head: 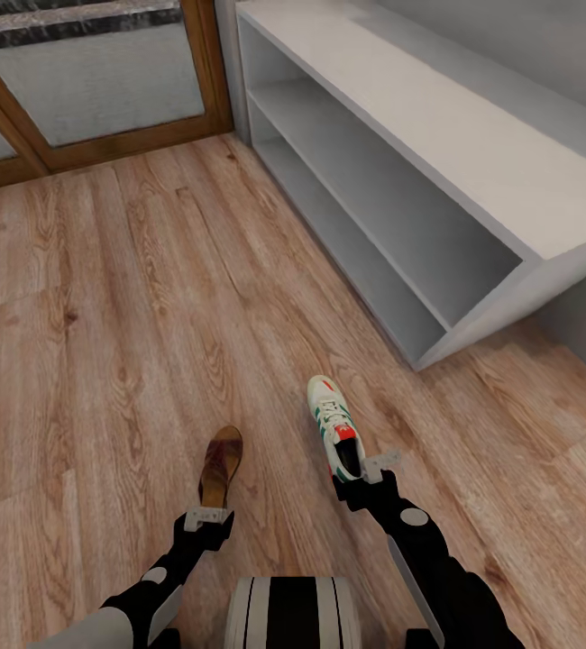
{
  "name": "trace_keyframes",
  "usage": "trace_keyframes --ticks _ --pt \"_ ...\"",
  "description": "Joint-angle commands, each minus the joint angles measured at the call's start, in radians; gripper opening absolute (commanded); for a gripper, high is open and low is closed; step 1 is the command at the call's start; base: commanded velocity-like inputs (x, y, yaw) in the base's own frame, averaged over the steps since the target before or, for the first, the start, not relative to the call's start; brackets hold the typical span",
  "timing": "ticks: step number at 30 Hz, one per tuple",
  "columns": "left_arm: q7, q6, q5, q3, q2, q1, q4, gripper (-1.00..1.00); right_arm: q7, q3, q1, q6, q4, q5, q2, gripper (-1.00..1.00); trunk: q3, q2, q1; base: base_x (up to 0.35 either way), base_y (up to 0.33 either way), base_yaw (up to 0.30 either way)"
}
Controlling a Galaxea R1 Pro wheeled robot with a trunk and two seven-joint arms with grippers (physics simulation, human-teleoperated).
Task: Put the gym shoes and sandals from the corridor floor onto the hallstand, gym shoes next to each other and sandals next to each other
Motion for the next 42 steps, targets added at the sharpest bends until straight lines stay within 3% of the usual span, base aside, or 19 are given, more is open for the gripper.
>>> trace_keyframes --ticks 1,5,6,10,30,42 --pt "-0.002 -0.003 -0.001 0.001 0.000 0.000 0.001 1.00 0.000 0.000 0.000 0.005 -0.001 -0.001 0.000 -1.00 -0.001 0.000 0.000 0.093 0.000 0.000" --pt "-0.001 -0.004 -0.001 0.000 0.000 -0.001 0.001 1.00 0.000 0.000 0.000 0.005 -0.001 -0.001 0.000 -1.00 -0.001 0.000 0.000 0.044 0.000 0.000" --pt "-0.001 -0.004 -0.001 0.000 0.000 -0.001 0.001 -1.00 0.000 0.000 0.000 0.005 -0.001 -0.001 0.000 -1.00 -0.001 0.000 0.000 0.016 0.000 0.000" --pt "-0.001 -0.003 0.000 0.001 0.012 0.000 0.001 -1.00 0.000 0.000 0.000 0.005 -0.001 -0.001 -0.001 -1.00 -0.001 0.000 0.000 0.003 0.000 0.000" --pt "-0.001 -0.002 0.000 0.001 0.014 0.000 0.001 -1.00 0.000 0.000 0.000 0.005 -0.001 -0.001 -0.001 -1.00 -0.001 0.000 0.000 0.000 0.000 0.000" --pt "0.000 -0.002 0.000 0.001 0.014 -0.001 0.000 -1.00 0.000 0.000 0.000 0.005 -0.001 -0.001 -0.001 -1.00 0.046 0.003 -0.005 0.000 0.000 0.000"
